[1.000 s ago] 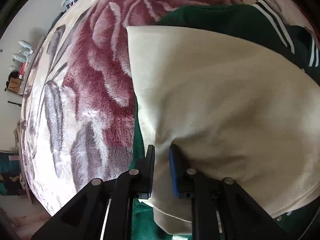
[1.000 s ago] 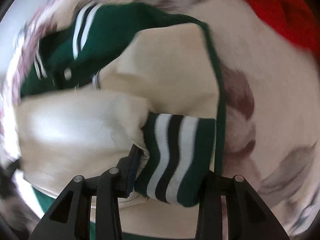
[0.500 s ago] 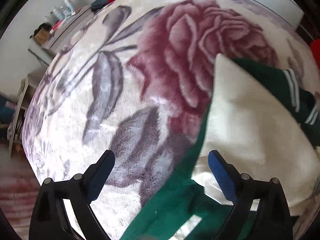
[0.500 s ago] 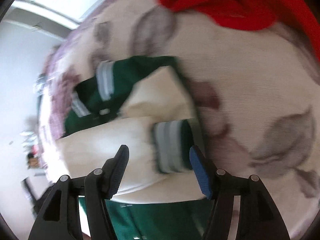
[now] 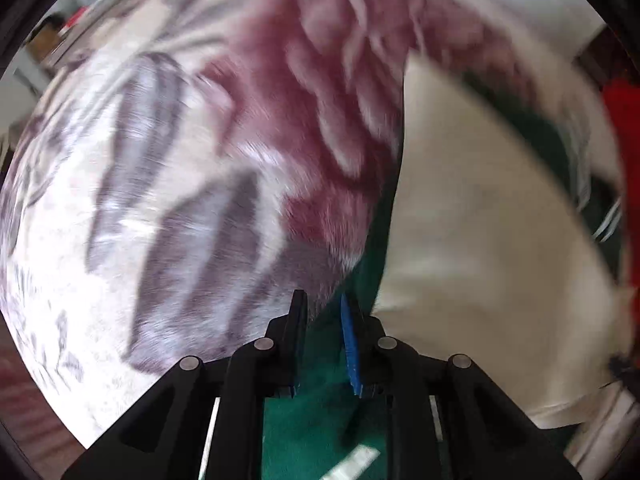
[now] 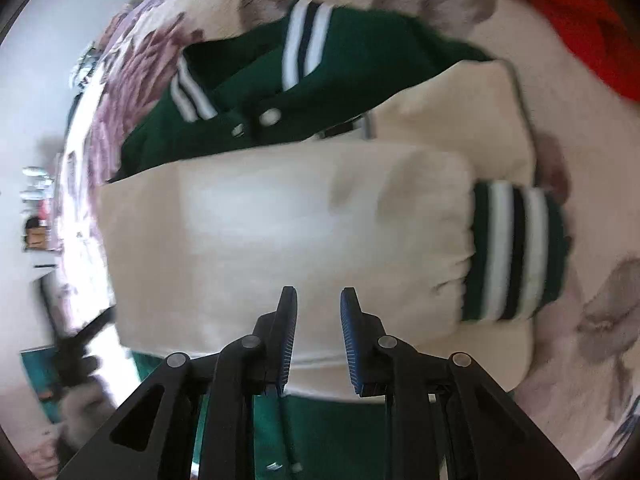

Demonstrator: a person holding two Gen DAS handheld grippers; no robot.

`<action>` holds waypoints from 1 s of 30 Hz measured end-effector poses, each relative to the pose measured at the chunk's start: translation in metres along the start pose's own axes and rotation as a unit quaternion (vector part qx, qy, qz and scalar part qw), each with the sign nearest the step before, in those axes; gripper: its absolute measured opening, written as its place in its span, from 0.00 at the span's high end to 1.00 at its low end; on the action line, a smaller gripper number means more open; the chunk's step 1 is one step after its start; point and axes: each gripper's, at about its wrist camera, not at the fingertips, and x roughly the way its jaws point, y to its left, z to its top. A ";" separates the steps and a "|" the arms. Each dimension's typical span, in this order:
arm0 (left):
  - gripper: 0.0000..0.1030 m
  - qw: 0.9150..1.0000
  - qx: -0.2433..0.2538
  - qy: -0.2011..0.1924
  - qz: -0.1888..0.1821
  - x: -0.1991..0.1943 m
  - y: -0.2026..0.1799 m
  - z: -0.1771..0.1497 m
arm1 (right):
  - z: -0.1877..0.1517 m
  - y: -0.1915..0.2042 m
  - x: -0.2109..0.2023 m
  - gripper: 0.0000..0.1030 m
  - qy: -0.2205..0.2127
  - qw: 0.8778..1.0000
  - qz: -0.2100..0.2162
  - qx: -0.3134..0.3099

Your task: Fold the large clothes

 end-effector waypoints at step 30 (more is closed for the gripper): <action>0.03 0.967 0.167 0.108 0.159 -0.014 -0.051 -0.267 | -0.307 -0.129 0.007 0.38 0.225 0.953 0.134 0.149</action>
